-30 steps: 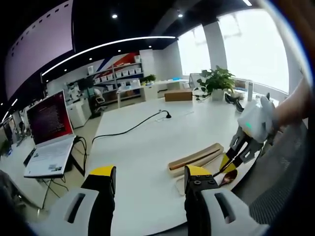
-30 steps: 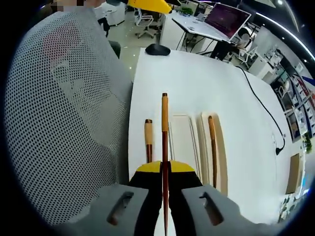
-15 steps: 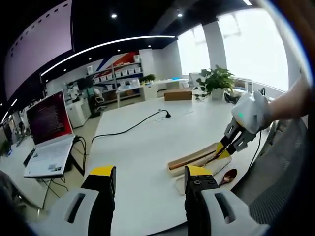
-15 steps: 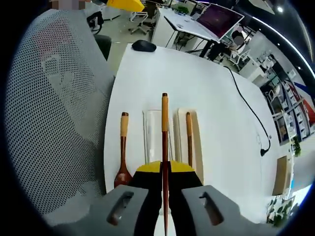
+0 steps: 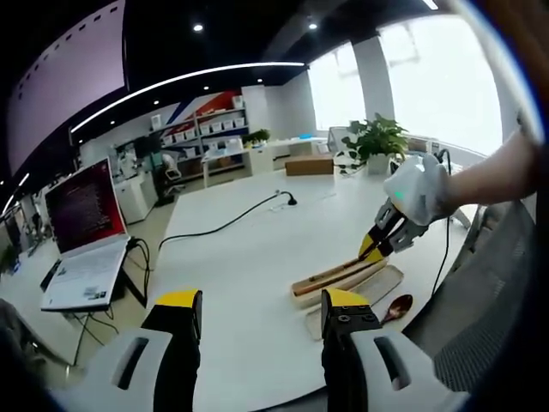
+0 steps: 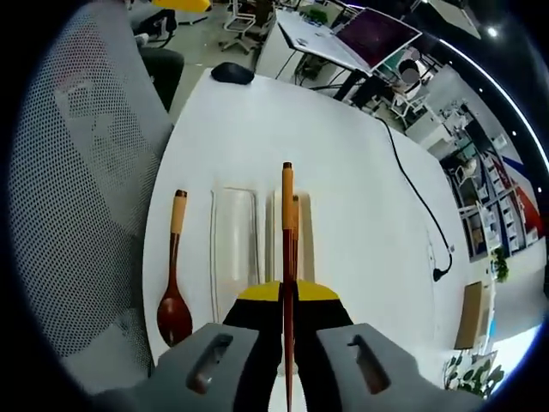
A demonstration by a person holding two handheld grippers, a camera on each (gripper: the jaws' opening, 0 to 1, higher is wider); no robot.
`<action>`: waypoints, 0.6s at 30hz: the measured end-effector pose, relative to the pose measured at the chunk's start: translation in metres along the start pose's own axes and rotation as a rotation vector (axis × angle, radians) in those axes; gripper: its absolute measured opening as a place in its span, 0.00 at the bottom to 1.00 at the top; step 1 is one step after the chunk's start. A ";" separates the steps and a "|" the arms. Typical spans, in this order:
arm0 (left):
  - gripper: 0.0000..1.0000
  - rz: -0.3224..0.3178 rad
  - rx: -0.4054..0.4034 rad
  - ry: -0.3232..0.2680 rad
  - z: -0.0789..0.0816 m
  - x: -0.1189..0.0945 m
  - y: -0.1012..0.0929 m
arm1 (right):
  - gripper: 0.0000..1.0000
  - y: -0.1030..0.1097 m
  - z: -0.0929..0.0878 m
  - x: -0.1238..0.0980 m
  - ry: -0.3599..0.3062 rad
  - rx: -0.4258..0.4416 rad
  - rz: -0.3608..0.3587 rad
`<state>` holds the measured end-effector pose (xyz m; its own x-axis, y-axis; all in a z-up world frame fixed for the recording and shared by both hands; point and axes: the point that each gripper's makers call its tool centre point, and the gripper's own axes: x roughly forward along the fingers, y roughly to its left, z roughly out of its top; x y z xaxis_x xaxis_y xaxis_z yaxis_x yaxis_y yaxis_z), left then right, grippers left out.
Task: Arrange the utensils inside the cutlery case until each visible utensil rests in its matching compartment.
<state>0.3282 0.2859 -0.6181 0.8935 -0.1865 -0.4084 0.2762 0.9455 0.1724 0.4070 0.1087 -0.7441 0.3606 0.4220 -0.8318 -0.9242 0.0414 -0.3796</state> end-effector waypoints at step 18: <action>0.58 0.011 -0.008 0.003 -0.002 0.002 0.005 | 0.00 -0.008 -0.008 0.034 0.036 -0.002 0.036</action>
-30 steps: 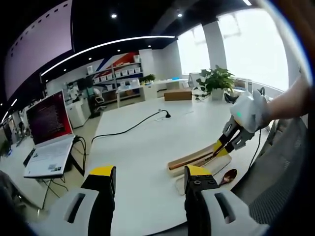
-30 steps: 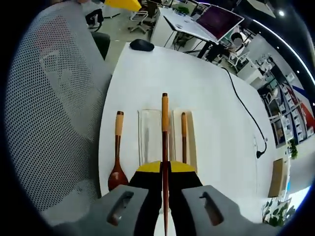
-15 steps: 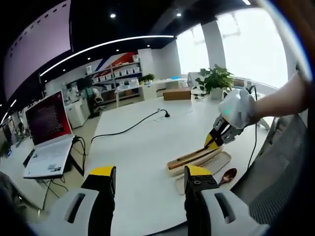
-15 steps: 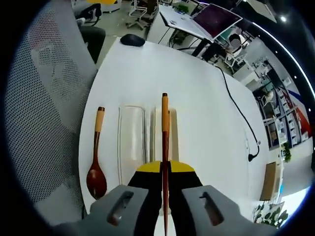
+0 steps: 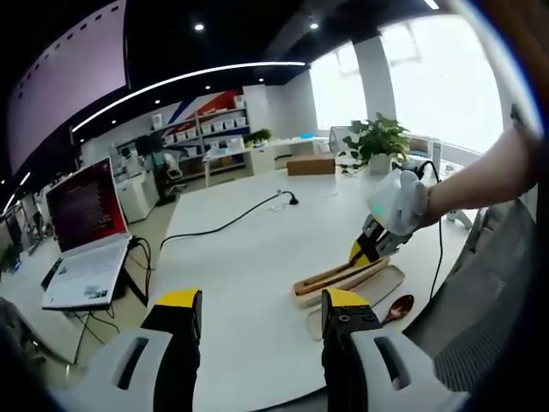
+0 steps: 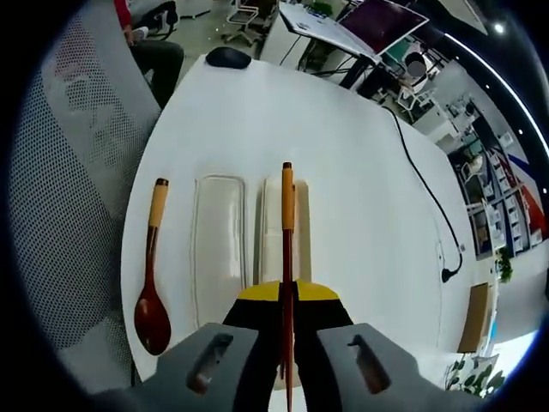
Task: Arrange the utensils inside the cutlery case until each visible utensil rests in its matching compartment.
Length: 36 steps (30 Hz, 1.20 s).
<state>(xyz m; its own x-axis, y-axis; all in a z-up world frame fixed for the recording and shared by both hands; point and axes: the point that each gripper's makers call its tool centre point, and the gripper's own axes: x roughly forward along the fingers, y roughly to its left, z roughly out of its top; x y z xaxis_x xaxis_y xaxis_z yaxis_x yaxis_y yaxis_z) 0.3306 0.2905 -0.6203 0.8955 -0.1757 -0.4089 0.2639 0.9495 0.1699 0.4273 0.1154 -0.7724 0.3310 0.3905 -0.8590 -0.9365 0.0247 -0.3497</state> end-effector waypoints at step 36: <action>0.57 -0.014 0.002 0.026 -0.005 0.003 -0.003 | 0.00 0.008 -0.012 0.042 0.061 0.056 0.127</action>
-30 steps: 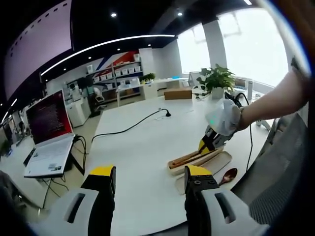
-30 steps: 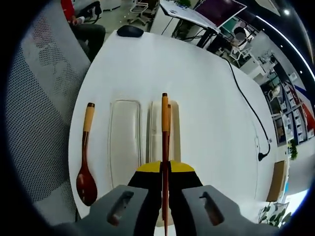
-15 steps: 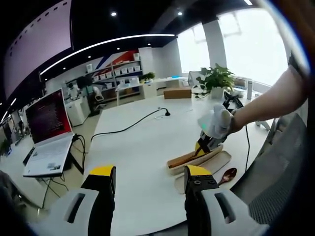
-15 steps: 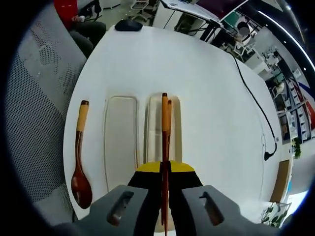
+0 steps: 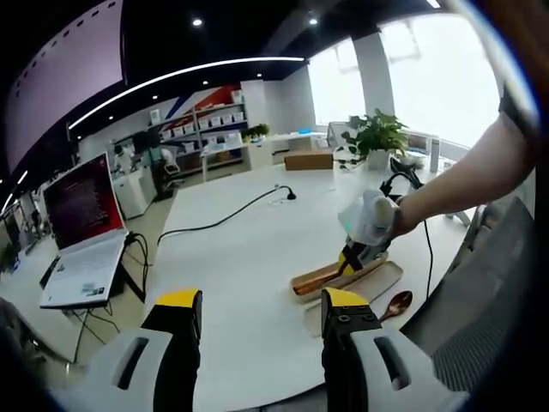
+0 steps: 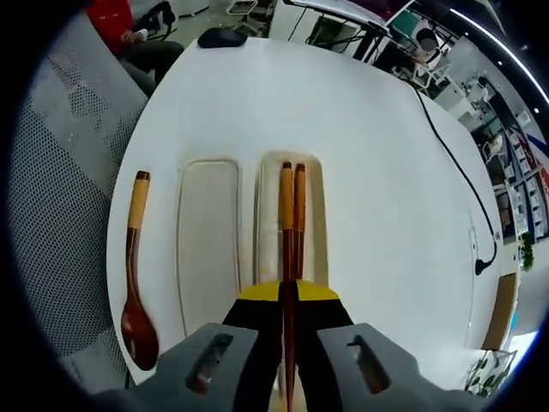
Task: Arrange the utensils inside the cutlery case until each visible utensil rests in its matching compartment.
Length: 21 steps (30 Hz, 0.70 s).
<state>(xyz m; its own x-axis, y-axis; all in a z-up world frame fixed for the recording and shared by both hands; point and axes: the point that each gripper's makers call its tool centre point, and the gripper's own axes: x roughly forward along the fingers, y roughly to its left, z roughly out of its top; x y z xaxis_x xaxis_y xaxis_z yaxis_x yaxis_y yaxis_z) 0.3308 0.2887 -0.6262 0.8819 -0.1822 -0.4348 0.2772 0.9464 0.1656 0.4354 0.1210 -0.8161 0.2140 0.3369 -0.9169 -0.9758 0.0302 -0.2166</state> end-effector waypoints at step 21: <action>0.57 0.000 0.004 0.015 -0.002 0.000 0.000 | 0.00 -0.003 0.000 0.007 -0.022 0.014 0.029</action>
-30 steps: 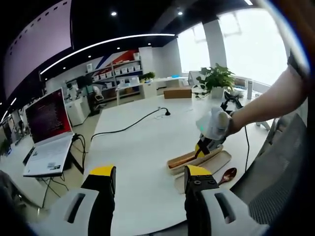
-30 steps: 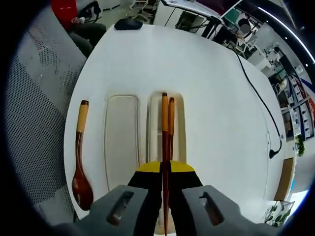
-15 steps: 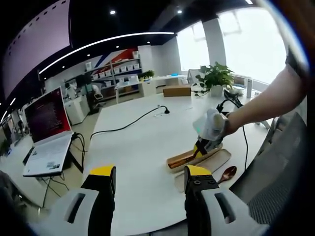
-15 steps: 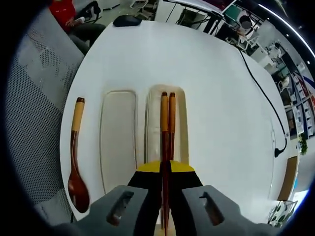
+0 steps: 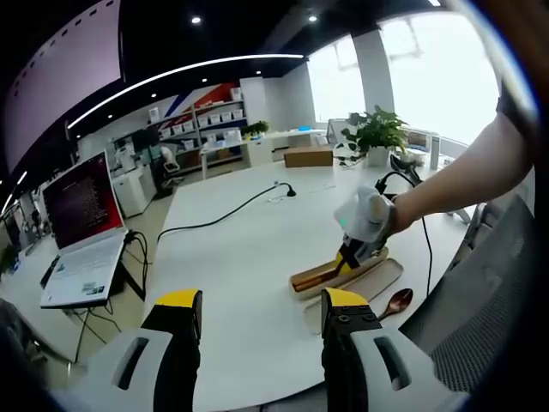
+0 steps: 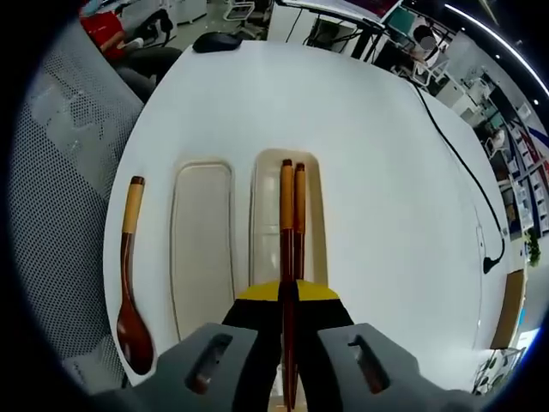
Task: Arrange the utensils inside the cutlery case until each visible utensil rests in its matching compartment.
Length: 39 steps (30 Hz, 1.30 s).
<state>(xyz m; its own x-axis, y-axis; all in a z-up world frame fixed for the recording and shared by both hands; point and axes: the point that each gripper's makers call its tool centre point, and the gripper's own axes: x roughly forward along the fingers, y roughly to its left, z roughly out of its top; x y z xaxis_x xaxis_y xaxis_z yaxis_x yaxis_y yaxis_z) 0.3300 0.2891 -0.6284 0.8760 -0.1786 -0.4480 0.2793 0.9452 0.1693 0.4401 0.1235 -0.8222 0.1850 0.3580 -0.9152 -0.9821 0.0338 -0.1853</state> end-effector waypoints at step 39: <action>0.57 -0.001 0.002 -0.012 0.002 -0.001 0.000 | 0.26 -0.019 0.007 -0.037 -0.111 0.098 -0.135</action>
<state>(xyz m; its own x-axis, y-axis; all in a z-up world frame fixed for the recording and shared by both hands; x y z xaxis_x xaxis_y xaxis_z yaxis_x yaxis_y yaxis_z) 0.3302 0.2884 -0.6265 0.8803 -0.1823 -0.4379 0.2807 0.9444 0.1710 0.4519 0.1159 -0.7828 0.3157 0.4445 -0.8383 -0.9483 0.1771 -0.2632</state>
